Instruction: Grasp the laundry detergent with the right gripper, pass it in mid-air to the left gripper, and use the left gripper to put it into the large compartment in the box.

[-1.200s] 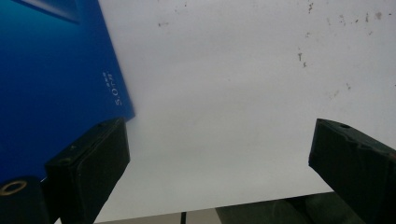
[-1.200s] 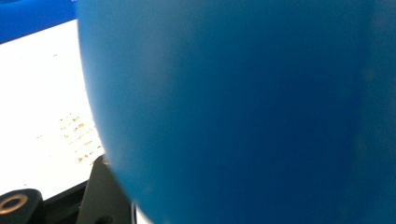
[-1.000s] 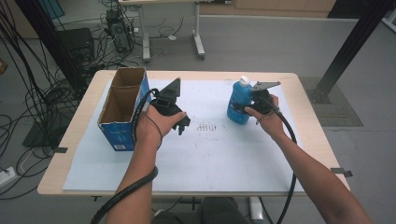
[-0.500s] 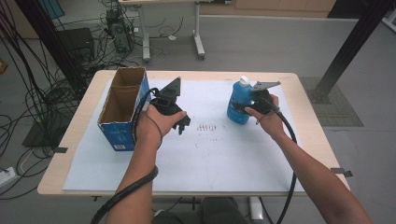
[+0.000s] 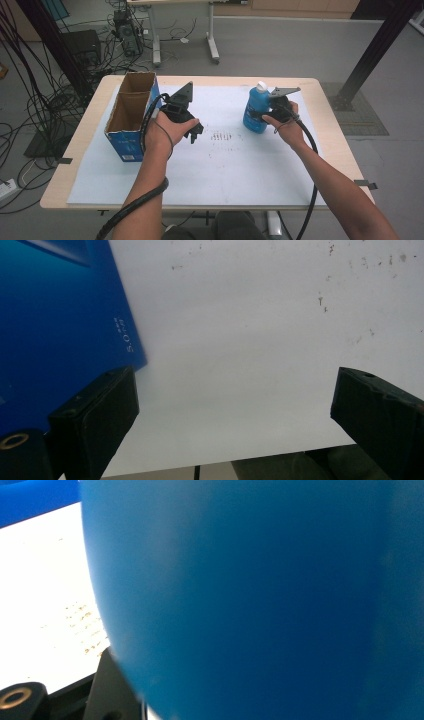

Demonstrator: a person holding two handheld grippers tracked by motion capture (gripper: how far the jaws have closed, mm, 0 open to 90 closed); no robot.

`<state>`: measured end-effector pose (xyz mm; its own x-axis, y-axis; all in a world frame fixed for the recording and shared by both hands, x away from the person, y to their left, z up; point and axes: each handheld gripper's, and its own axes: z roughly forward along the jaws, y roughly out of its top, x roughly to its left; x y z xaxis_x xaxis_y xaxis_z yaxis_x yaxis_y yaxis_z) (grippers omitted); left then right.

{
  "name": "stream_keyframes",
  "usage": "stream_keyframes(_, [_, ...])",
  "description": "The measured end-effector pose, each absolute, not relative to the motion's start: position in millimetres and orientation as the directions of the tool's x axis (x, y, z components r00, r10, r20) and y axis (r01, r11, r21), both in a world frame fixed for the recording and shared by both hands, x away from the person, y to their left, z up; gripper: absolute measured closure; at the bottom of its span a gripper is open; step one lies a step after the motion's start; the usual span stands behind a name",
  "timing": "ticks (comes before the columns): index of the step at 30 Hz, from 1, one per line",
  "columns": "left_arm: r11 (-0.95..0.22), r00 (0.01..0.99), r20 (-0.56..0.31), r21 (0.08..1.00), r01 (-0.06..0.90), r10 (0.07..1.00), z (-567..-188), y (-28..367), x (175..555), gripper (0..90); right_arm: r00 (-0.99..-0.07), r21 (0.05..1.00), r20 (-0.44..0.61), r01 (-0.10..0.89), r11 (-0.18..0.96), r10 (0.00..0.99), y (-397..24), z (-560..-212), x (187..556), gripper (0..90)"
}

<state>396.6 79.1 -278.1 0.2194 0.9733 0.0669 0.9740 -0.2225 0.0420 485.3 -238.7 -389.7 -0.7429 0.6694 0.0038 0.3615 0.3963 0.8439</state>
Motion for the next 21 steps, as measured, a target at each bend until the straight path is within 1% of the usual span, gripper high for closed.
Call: stream_keyframes(21, [-0.224, 0.221, 0.067, 0.039, 0.974, 0.973, -277.8, 79.3, 395.9, 5.7, -0.743, 0.845, 0.004, 0.36, 0.395, 0.669, -239.0, -390.0, 485.3, 43.1])
